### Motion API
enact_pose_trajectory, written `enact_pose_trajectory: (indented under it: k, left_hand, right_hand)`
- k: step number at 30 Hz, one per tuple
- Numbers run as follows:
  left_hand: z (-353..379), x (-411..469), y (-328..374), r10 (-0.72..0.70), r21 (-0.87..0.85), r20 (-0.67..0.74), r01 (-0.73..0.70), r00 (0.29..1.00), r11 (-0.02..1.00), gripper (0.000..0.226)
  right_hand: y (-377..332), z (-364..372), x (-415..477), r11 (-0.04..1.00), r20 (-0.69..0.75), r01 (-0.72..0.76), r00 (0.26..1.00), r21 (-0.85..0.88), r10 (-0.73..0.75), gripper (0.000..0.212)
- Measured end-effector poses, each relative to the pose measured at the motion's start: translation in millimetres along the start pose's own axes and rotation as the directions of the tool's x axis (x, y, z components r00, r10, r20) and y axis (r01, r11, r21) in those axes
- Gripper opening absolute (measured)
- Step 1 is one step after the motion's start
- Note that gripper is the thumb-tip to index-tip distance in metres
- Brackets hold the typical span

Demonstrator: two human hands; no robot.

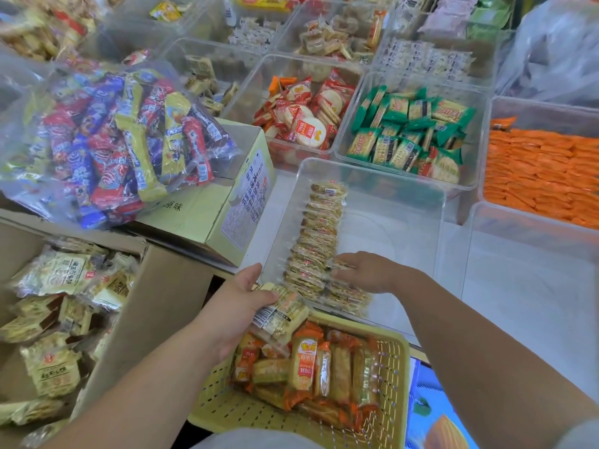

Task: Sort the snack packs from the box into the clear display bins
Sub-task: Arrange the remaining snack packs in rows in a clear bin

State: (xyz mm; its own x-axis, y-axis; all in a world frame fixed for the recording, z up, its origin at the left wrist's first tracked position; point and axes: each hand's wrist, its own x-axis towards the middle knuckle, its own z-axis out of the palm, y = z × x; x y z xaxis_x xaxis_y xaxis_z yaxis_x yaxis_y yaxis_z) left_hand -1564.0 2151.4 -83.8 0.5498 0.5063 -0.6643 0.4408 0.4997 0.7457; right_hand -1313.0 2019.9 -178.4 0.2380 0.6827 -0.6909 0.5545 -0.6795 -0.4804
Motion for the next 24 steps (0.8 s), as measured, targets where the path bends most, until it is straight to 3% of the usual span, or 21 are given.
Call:
enact_pose_trajectory:
  k: [4, 11, 15, 18, 21, 24]
  left_hand:
    - [0, -1, 1, -0.005, -0.001, 0.007, 0.005, 1.0, 1.0, 0.079]
    - [5, -10, 4, -0.003, -0.1, -0.019, 0.001, 1.0, 0.995, 0.064]
    - [2, -20, 9, -0.072, -0.284, -0.022, 0.063, 0.997, 0.957, 0.04]
    - [-3, -28, 13, -0.093, -0.408, 0.011, 0.089, 0.996, 0.908, 0.038]
    - [-3, -36, 17, -0.086, -0.513, 0.059, 0.104, 0.995, 0.852, 0.045]
    - [-1, -43, 19, -0.107, -0.518, 0.14, 0.165, 0.984, 0.839, 0.046]
  right_hand:
    - [0, 3, 0, 0.998, 0.038, 0.012, 0.999, -0.061, -0.01, 0.088]
    - [-1, 15, -5, 0.999, -0.053, -0.03, 0.998, 0.026, 0.031, 0.103]
    - [-6, 11, -25, 0.974, -0.167, -0.138, 0.98, -0.18, 0.108, 0.108]
    - [-19, 8, -51, 0.95, -0.331, -0.149, 0.942, -0.276, 0.052, 0.091]
    - [-38, 12, -84, 0.964, -0.485, 0.114, 0.846, -0.24, -0.221, 0.073]
    - [-68, 23, -120, 0.87, -0.455, 0.493, 0.777, 0.01, -0.435, 0.079]
